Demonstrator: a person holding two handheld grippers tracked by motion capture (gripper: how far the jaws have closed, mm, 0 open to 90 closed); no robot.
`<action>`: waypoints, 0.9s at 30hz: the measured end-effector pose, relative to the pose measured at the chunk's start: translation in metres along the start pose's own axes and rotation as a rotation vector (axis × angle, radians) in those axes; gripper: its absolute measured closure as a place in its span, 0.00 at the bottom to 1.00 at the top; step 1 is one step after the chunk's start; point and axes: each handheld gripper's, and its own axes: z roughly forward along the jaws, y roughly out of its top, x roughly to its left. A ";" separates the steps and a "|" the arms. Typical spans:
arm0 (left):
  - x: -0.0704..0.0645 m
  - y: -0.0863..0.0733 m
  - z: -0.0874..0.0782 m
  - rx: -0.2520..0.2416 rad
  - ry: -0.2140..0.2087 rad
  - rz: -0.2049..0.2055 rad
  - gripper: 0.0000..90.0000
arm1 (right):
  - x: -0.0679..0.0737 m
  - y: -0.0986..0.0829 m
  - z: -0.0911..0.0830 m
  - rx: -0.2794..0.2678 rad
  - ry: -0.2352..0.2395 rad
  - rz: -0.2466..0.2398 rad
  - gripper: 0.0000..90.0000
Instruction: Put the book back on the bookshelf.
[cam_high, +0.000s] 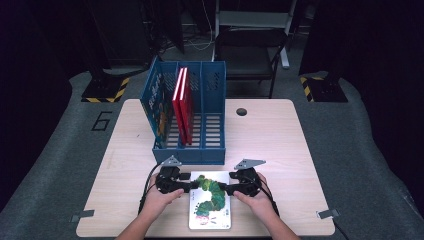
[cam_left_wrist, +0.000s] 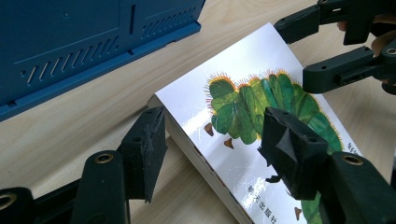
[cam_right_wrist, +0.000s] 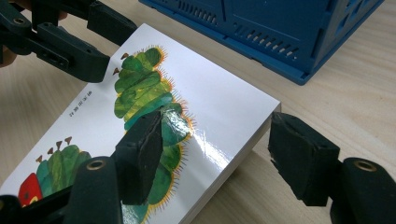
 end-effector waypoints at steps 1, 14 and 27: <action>0.000 0.000 -0.001 0.004 -0.006 0.002 0.45 | 0.001 0.001 -0.002 -0.003 -0.004 0.007 0.39; -0.007 0.010 -0.017 -0.048 -0.012 0.025 0.46 | 0.006 0.009 -0.016 -0.060 0.015 0.003 0.40; -0.017 0.023 -0.040 -0.110 -0.009 0.078 0.47 | 0.017 0.023 -0.038 -0.153 0.023 -0.030 0.41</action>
